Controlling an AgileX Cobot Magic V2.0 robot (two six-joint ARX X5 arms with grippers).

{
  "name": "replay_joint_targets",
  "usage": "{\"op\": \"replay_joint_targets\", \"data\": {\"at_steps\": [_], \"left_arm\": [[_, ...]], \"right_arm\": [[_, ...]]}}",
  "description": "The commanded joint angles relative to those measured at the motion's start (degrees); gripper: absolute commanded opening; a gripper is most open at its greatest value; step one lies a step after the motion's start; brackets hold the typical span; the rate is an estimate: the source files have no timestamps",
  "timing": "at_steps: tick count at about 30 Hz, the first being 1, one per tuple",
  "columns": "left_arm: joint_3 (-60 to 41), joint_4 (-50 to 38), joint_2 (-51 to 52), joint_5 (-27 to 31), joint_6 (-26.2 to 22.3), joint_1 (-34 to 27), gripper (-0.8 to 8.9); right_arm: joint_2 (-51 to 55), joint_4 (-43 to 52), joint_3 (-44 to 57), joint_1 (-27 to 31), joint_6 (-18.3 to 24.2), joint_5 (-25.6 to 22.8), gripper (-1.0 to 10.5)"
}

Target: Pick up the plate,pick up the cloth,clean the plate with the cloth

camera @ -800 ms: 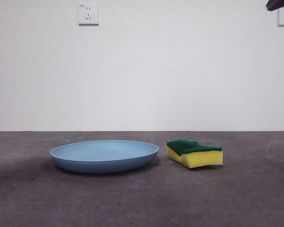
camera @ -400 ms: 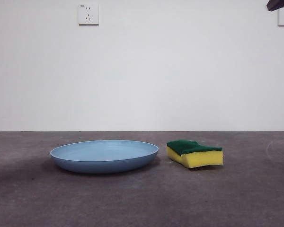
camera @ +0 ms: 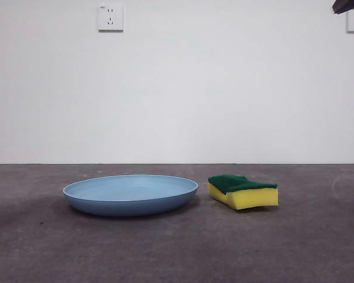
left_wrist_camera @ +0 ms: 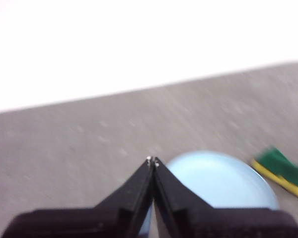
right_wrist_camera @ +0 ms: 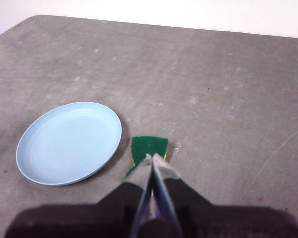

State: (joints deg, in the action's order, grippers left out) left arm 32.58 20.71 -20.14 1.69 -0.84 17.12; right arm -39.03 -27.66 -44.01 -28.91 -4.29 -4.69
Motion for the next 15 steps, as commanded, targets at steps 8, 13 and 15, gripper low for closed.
{"op": "replay_joint_targets", "data": {"at_steps": [8,13,15], "left_arm": [[-20.0,-19.0,8.3,-8.3,-0.7,-12.3,-0.04],[-25.9,-19.0,11.7,-8.1,-0.7,-12.9,-0.04],[-27.9,-18.8,13.3,-8.0,-0.7,-12.9,-0.04]], "right_arm": [[0.1,0.2,0.4,0.0,-0.6,-0.2,0.0],[0.1,0.2,0.4,0.0,-0.6,-0.2,0.0],[0.1,0.2,0.4,0.0,-0.6,-0.2,0.0]]}}
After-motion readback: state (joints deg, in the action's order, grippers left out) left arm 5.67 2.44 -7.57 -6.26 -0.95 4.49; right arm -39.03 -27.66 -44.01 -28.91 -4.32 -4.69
